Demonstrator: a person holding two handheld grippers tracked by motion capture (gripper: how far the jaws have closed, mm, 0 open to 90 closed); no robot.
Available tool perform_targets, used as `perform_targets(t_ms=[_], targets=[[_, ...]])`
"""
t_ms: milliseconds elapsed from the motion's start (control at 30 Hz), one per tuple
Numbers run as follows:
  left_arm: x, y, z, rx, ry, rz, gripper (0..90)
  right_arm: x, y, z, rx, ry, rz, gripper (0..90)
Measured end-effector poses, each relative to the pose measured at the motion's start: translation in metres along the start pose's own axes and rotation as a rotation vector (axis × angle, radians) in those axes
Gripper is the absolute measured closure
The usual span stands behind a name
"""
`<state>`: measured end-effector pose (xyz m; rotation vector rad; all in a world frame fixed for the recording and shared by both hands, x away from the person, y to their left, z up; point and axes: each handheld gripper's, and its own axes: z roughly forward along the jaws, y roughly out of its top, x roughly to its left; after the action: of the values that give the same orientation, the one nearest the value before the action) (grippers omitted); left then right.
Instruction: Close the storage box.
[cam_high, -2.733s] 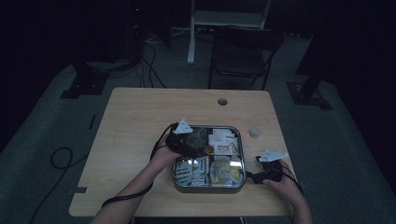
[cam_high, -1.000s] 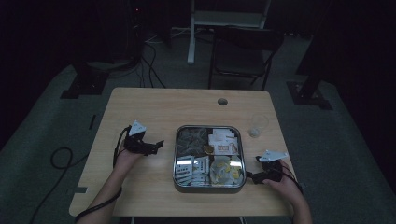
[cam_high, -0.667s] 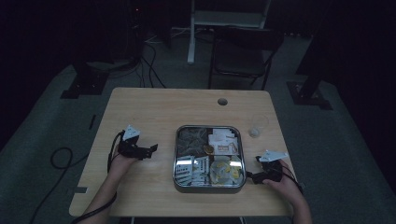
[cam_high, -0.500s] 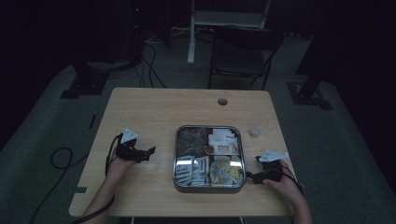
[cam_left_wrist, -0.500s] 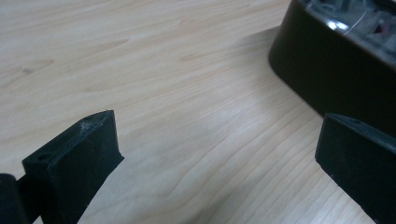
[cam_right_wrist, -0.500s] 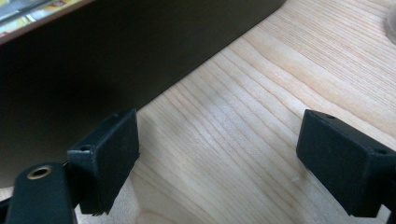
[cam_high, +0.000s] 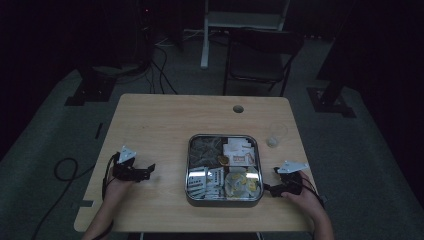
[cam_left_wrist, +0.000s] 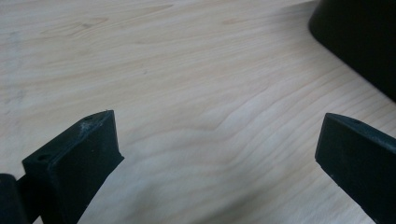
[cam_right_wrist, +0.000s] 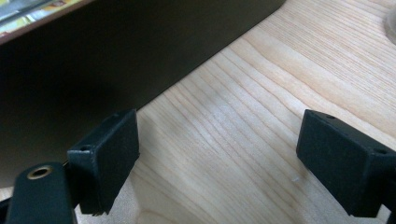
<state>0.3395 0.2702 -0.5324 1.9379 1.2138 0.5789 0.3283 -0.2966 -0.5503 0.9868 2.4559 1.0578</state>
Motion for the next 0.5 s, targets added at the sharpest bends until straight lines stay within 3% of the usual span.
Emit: perform_targets(t_ms=[367,500], targets=[[0.003,-0.017,-0.026,-0.016,0.061,-0.033,0.4,0.000,0.000,0.000,0.000,0.000,0.002,12.7],[0.002,-0.024,-0.035,-0.004,0.110,-0.037,0.4,0.000,0.000,0.000,0.000,0.000,0.000,12.7]])
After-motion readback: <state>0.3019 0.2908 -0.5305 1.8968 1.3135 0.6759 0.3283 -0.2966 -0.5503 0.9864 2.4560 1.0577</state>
